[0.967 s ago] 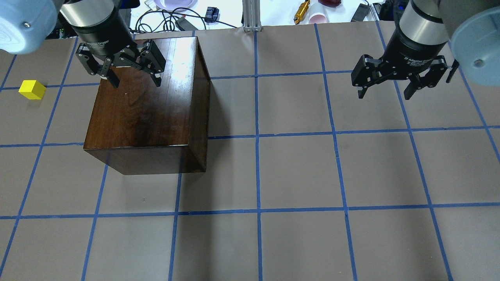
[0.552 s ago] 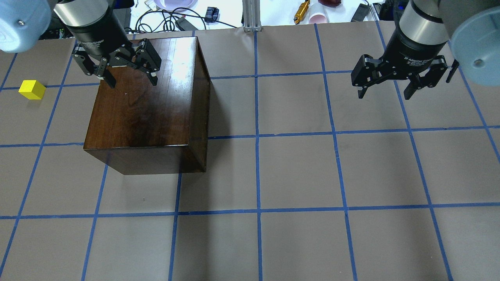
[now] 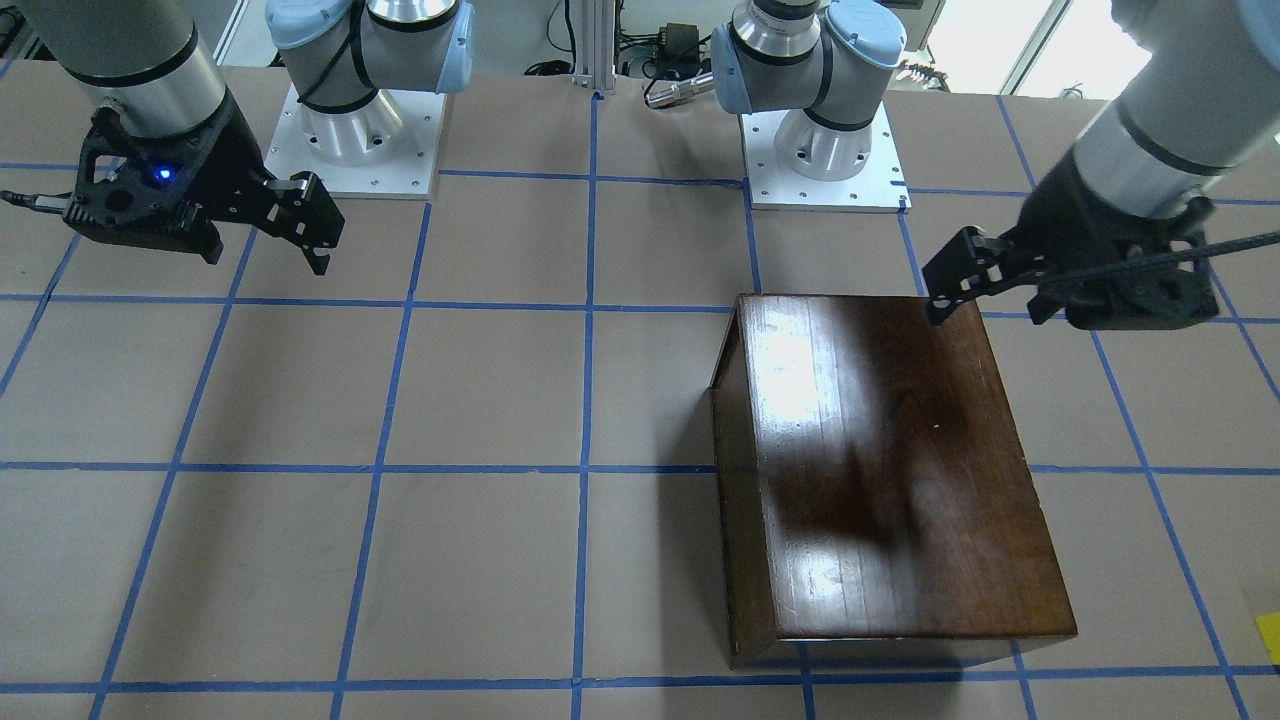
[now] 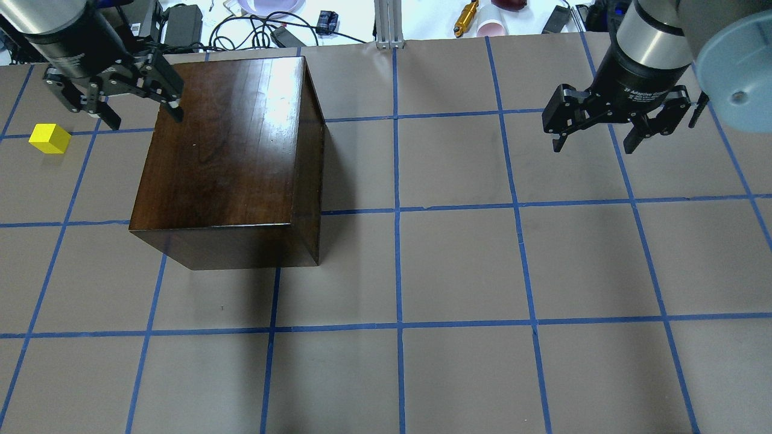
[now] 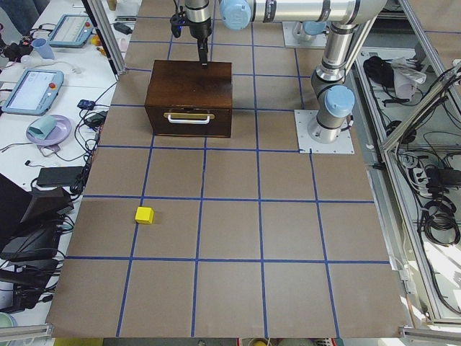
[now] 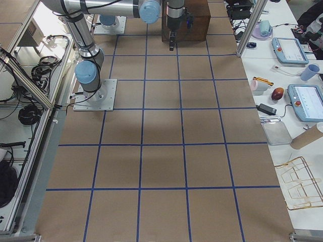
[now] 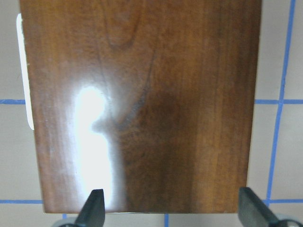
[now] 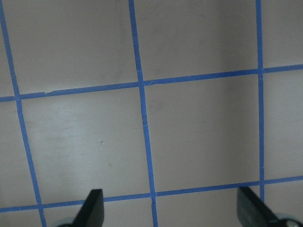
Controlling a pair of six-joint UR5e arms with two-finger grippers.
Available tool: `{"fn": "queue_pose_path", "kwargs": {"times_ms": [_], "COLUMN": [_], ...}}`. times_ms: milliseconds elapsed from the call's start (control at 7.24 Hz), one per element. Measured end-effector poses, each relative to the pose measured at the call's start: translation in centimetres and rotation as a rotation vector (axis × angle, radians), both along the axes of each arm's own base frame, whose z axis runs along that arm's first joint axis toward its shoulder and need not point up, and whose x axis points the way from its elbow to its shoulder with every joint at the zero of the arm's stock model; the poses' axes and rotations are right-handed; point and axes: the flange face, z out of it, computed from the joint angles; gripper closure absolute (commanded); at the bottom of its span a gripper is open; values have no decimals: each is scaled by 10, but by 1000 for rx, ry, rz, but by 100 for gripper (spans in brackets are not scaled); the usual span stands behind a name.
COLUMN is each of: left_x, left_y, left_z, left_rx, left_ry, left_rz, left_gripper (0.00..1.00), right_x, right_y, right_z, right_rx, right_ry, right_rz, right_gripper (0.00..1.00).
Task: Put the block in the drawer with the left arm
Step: 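Move the left gripper down beside the cabinet toward the white drawer handle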
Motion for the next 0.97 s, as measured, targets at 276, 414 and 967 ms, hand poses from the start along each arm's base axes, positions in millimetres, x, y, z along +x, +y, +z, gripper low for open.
{"fn": "queue_pose_path", "kwargs": {"times_ms": [276,414,967], "left_x": [75,103,163], "left_y": [2,3,-20], "left_z": [-5,-11,-65], "left_rx": [-6,-7,-27], "left_ry": [20,26,85], "left_rz": [-52,-88,-213], "left_gripper": [0,0,0], "right_x": [0,0,0], "right_y": [0,0,0], "right_z": [0,0,0], "right_rx": [0,0,0], "right_ry": [1,1,0], "right_rz": [0,0,0], "right_gripper": [0,0,0]}}
